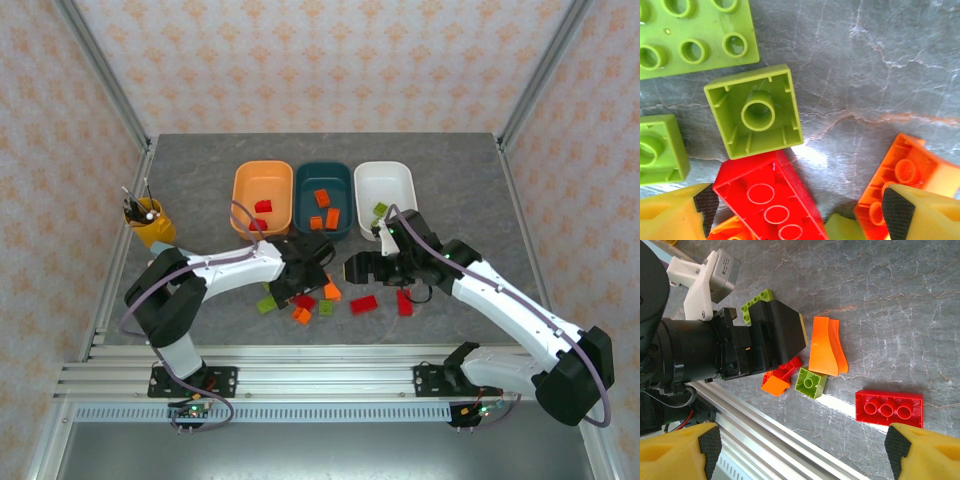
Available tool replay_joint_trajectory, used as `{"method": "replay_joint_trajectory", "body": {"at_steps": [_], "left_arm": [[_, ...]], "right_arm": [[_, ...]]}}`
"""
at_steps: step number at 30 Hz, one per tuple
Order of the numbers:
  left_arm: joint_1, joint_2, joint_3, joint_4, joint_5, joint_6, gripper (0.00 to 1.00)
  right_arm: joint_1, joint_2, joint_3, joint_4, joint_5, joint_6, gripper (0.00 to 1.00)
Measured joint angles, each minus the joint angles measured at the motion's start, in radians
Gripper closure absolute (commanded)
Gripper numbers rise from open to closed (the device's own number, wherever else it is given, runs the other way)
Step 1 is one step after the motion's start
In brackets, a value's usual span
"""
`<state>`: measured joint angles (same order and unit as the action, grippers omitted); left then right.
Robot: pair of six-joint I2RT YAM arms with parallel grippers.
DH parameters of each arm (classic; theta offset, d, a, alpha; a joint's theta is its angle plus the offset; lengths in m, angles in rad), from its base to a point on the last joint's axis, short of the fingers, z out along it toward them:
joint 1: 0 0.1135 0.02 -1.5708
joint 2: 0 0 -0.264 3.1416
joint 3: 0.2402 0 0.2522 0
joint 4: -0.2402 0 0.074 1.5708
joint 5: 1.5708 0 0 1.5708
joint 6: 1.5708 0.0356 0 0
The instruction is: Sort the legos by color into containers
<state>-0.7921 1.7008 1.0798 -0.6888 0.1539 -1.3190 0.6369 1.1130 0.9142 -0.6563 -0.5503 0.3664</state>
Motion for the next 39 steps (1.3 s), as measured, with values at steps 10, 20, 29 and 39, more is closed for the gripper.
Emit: {"method": "replay_joint_trajectory", "body": {"at_steps": [10, 20, 29, 39], "left_arm": [[0.000, -0.007, -0.065, 0.069, 0.022, -0.127, 0.37], [0.000, 0.026, -0.062, 0.070, 0.021, -0.140, 0.62], [0.001, 0.022, 0.111, -0.041, -0.079, -0.046, 0.64], [0.252, -0.046, 0.409, -0.183, -0.142, 0.336, 0.63]], "right_arm": [[0.000, 0.000, 0.000, 0.000, 0.000, 0.000, 0.14], [0.000, -0.040, -0.001, 0.008, -0.010, 0.004, 0.14], [0.000, -0.058, 0.018, 0.003, 0.024, 0.012, 0.16], [0.000, -0.079, 0.087, 0.240, 0.095, 0.128, 0.15]]}}
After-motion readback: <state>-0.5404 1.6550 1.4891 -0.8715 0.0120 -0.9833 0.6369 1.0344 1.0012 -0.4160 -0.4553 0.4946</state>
